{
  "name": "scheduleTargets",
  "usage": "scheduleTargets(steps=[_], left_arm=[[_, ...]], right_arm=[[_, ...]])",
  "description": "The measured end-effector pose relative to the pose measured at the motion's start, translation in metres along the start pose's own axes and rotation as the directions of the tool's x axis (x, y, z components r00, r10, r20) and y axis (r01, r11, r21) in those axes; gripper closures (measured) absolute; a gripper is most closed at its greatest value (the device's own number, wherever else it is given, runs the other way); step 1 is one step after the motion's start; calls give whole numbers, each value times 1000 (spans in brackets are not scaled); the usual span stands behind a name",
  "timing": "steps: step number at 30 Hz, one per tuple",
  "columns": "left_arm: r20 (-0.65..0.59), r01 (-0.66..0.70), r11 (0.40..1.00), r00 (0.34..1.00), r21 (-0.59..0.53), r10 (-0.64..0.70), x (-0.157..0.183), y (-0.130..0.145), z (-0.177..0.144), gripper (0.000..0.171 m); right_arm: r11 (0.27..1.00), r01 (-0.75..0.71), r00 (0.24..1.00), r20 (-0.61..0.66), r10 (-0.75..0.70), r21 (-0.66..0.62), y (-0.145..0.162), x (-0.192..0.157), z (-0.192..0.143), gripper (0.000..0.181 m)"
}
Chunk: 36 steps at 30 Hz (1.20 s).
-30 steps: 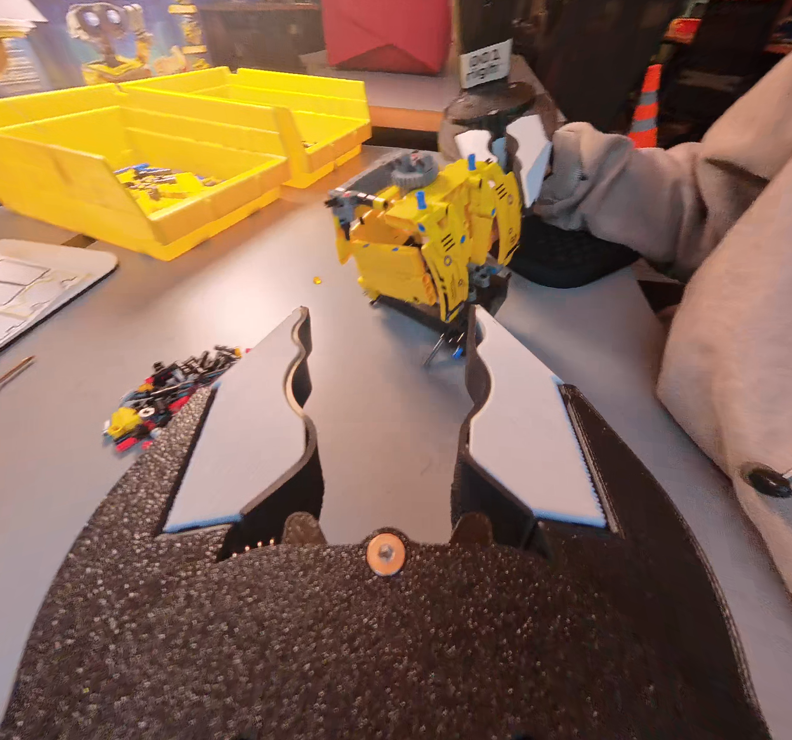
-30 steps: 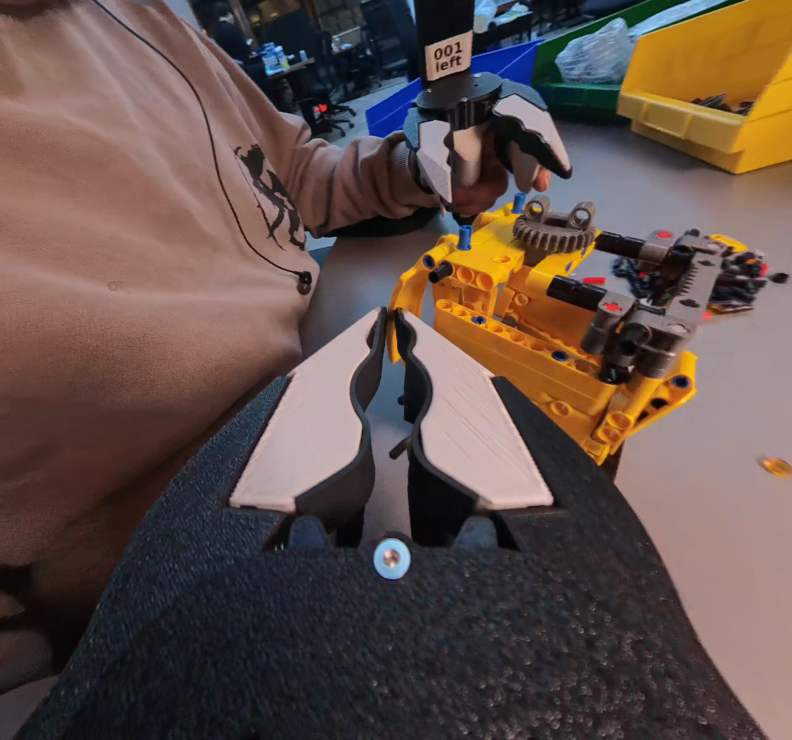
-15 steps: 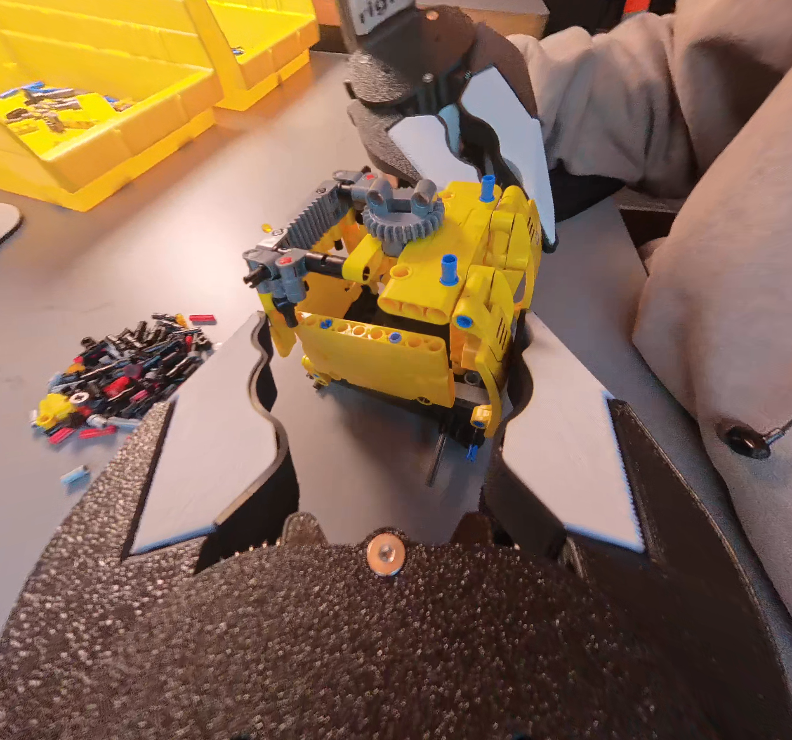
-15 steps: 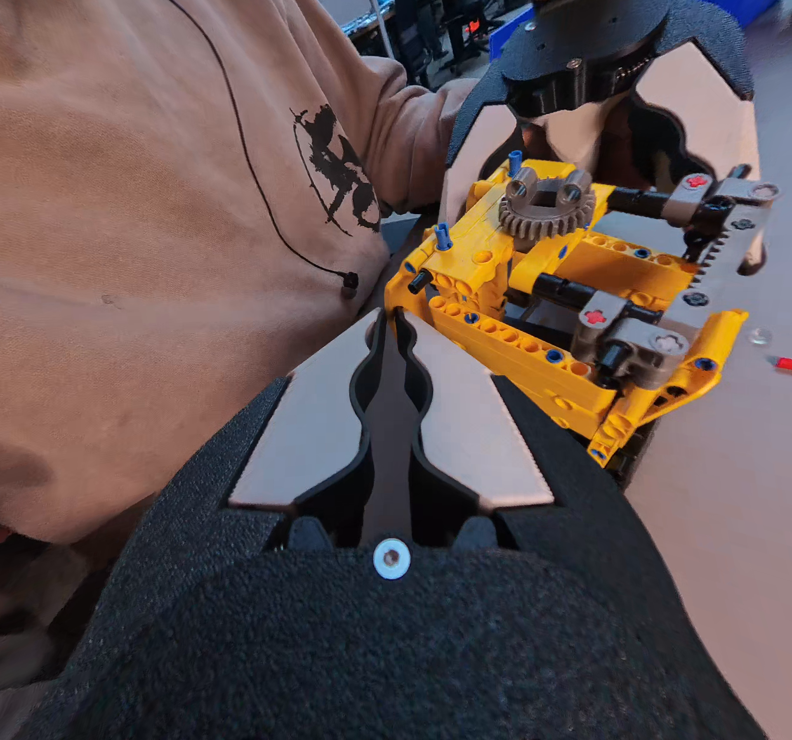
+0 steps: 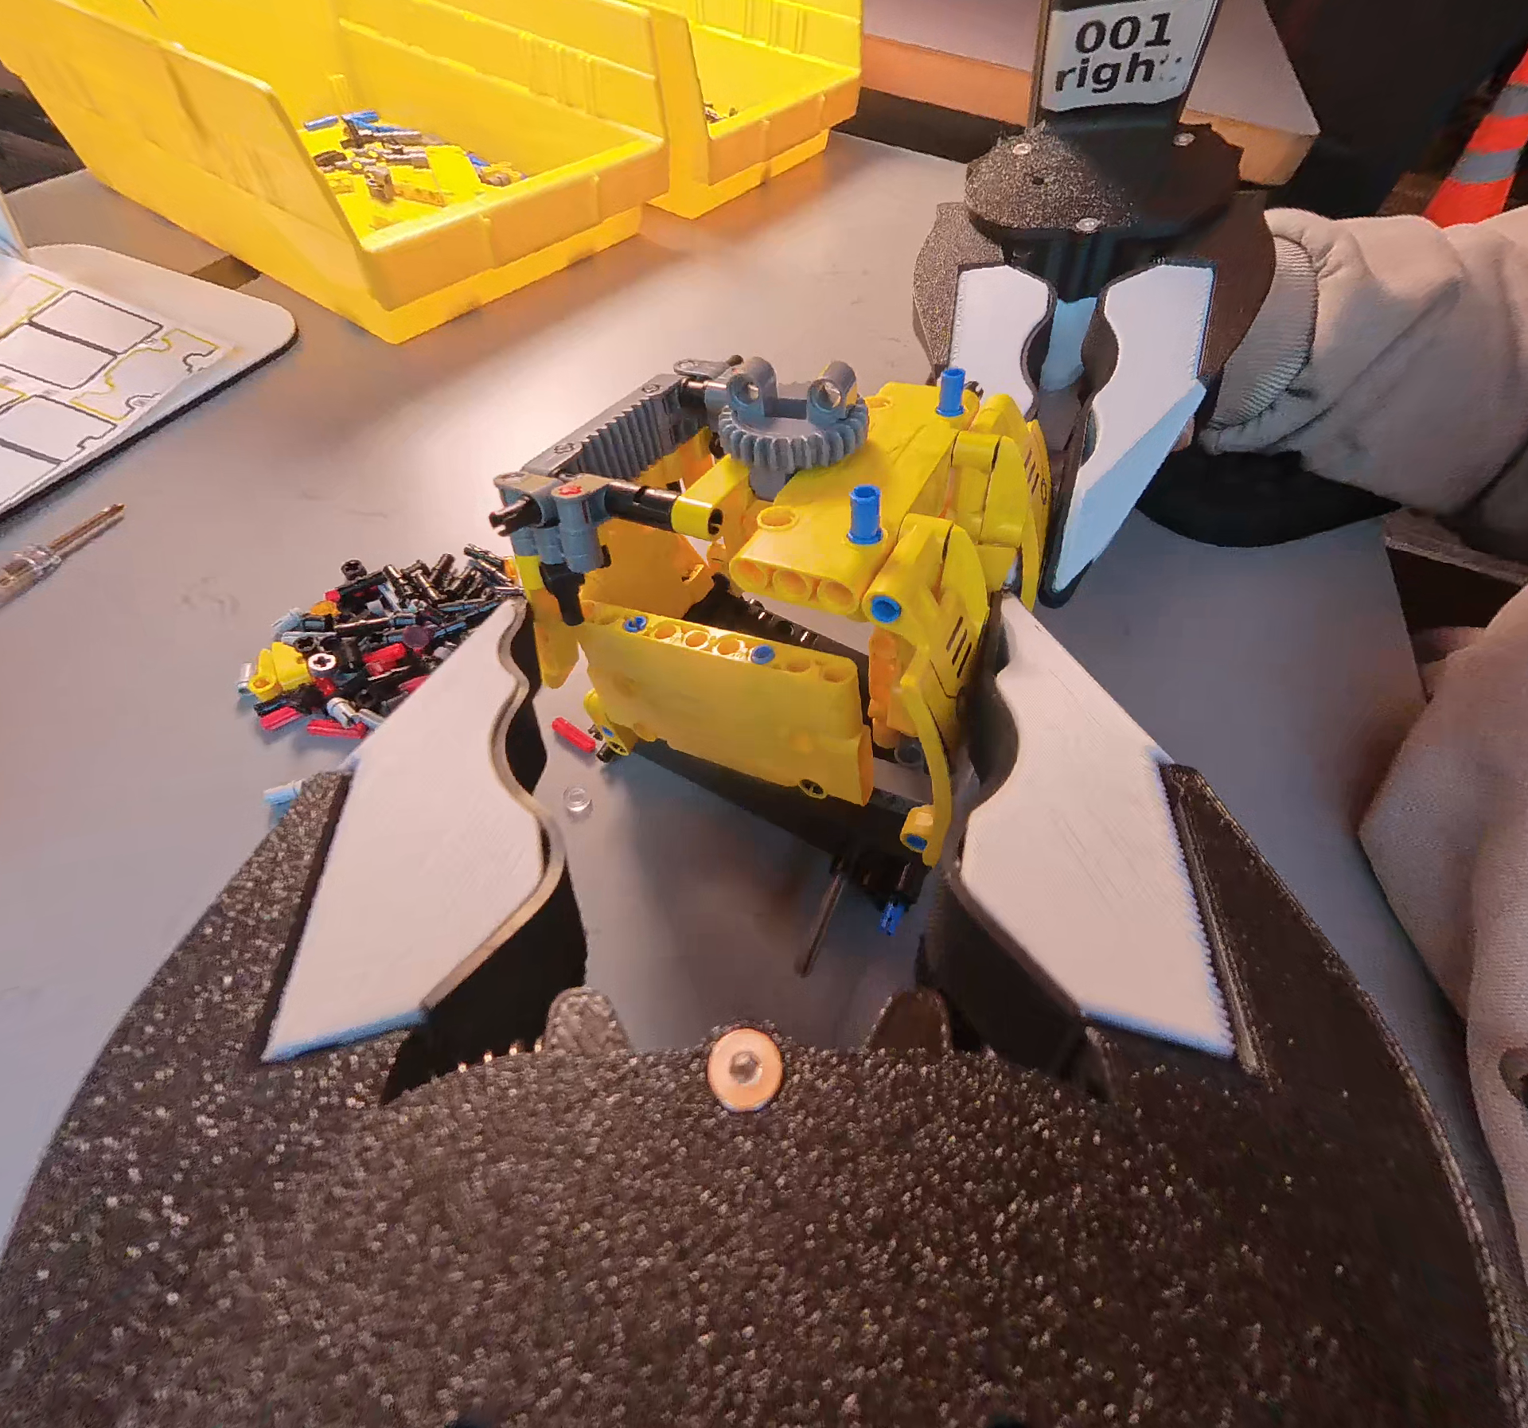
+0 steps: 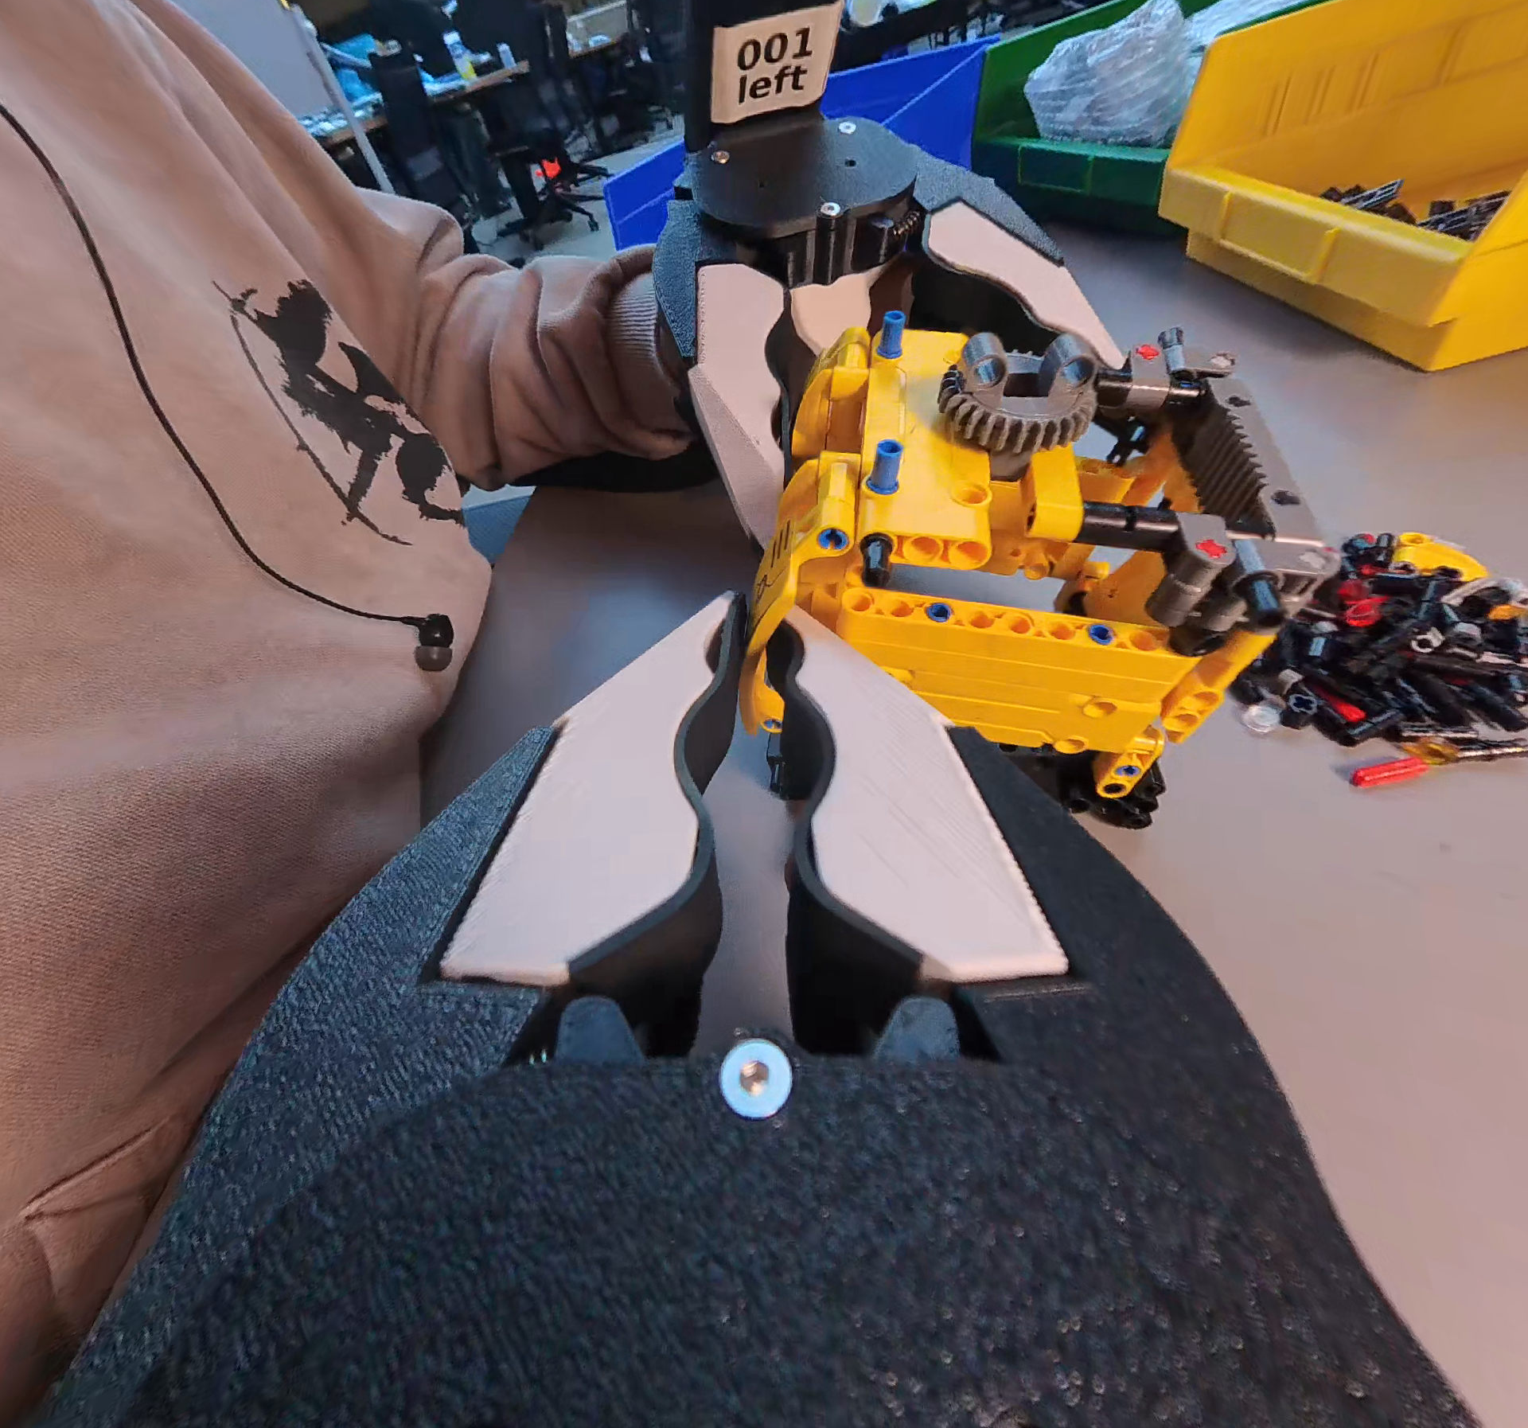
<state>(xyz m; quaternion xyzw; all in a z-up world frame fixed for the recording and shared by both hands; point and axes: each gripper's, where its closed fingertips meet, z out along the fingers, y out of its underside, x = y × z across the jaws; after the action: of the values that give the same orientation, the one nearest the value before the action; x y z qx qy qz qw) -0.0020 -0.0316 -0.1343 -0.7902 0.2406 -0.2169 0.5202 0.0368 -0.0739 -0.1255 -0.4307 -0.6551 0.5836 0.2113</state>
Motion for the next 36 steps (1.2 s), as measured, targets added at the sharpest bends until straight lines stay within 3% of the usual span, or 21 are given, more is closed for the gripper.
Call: scheduleTargets(steps=[7, 9, 11, 13, 16, 17, 20, 29, 32, 36], left_arm=[[3, 3, 999, 1000, -35, -3, -2, 1, -3, 66], [-45, 3, 999, 999, -35, -5, 3, 1, -7, 65], [-89, -10, 999, 996, 32, 13, 7, -8, -17, 87], [-102, -18, 997, 995, 69, 25, 5, -15, -26, 94], [-211, -18, 994, 977, 111, 41, 21, -22, -36, 142], [-247, -16, 994, 968, 110, 43, 27, -21, -36, 150], [-321, -19, 998, 946, 61, 38, 43, -12, -30, 153], [-323, 32, 996, 946, 82, -4, 45, -14, -23, 146], [-265, -18, 997, 963, 81, 39, 40, -13, -21, 157], [-274, 55, 994, 961, 90, -29, 36, -15, -19, 157]], right_arm=[[1000, -11, 1000, 16, 11, 25, -3, 4, -3, 179], [999, -5, 999, 32, 4, 32, -5, 1, -4, 178], [998, 0, 1000, 26, -2, 62, -11, 1, -9, 177], [995, -8, 999, 33, 5, 96, -19, 2, -19, 176], [995, -15, 1000, 23, 13, 99, -22, 3, -25, 175], [996, -10, 1000, 16, 9, 89, -21, 3, -23, 175], [998, -8, 1000, 28, 6, 65, -17, -1, -18, 176], [996, 4, 1000, -21, -2, 90, -21, 4, -15, 175], [995, 13, 1000, -24, -10, 98, -21, 5, -15, 176], [994, 14, 999, -37, -10, 108, -23, 8, -15, 175]])
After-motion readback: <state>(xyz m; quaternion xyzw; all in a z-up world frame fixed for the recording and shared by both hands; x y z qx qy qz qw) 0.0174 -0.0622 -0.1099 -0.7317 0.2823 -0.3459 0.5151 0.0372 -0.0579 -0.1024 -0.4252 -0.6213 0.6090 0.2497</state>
